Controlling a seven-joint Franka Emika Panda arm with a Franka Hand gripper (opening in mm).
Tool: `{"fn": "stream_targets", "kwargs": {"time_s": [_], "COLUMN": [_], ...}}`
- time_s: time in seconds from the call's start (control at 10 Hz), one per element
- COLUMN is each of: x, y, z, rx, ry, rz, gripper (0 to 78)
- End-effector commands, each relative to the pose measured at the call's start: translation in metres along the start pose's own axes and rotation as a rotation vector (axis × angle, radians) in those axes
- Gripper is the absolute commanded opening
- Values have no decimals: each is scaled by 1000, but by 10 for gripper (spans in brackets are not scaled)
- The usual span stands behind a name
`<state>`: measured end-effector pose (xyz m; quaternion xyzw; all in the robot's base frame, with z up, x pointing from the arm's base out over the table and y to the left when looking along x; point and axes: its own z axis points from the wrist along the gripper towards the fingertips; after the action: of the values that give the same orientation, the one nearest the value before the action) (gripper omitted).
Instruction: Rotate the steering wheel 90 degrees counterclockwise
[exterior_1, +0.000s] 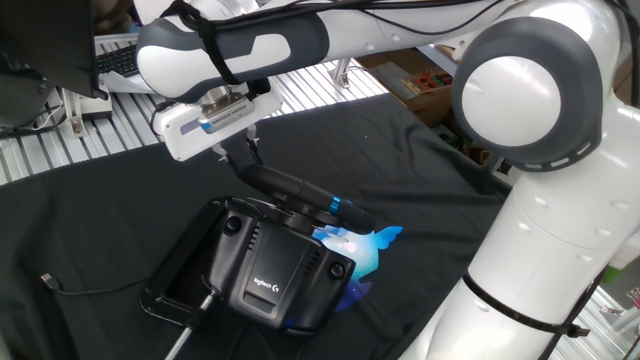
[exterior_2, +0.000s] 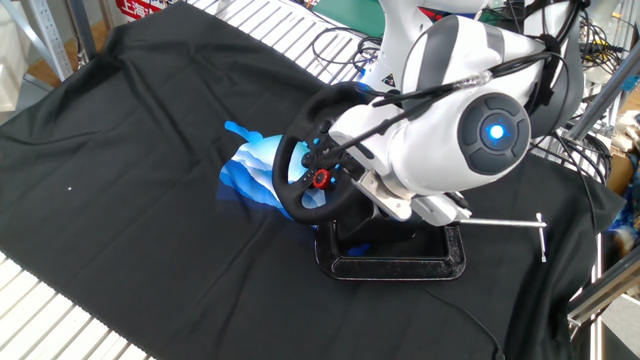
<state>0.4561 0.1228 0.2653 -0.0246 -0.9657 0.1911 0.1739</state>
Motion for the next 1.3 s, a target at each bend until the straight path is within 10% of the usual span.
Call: {"fn": "stream_targets", "kwargs": {"time_s": [0.1, 0.7, 0.9, 1.3], "x": [1, 1, 1, 1], "y": [2, 2, 2, 2], "z": [-1, -1, -1, -1], "rx": [22, 22, 21, 40], "ry": [-6, -6, 60, 87], "rz": [17, 17, 15, 63], "gripper": [774, 774, 774, 774]}}
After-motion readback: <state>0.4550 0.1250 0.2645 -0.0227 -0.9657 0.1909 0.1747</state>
